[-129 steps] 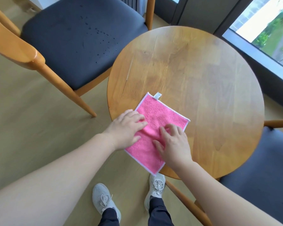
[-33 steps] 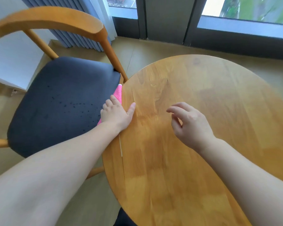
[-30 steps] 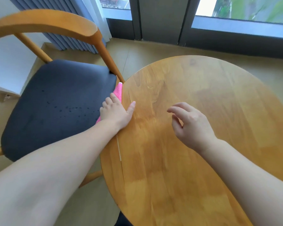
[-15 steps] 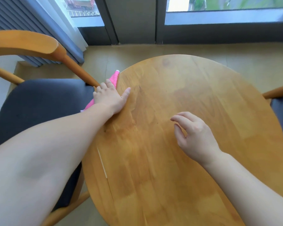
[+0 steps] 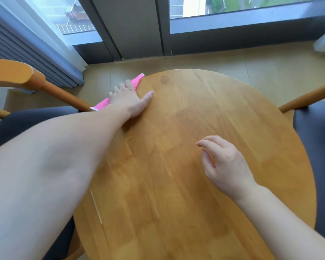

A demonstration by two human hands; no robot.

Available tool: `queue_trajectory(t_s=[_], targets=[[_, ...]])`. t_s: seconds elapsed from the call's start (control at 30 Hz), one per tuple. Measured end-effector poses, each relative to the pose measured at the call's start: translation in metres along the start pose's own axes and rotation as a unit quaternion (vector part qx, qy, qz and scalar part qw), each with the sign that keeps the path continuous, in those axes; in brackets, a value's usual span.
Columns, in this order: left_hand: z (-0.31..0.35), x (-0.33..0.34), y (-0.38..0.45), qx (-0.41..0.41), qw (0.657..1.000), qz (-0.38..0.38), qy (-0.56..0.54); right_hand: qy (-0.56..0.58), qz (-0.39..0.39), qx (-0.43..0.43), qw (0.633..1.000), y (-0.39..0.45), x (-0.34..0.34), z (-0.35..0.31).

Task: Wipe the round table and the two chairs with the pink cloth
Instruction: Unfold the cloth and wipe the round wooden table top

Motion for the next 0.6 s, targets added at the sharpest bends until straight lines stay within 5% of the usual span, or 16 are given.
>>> queue_trajectory(t_s=[0.6], targets=[[0.132, -0.016, 0.049, 0.147, 0.988, 0.011, 0.036, -0.014, 0.047, 0.031, 0.998, -0.018, -0.044, 0.046]])
Point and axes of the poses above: each hand's wrist, its own y-axis towards the middle knuckle, its own x-axis out of the palm, z = x × y, the point moved 9 cm from there along y, towards the middle knuckle, and after that the axes turned 11 degrees about x, right-handed, at the moved point
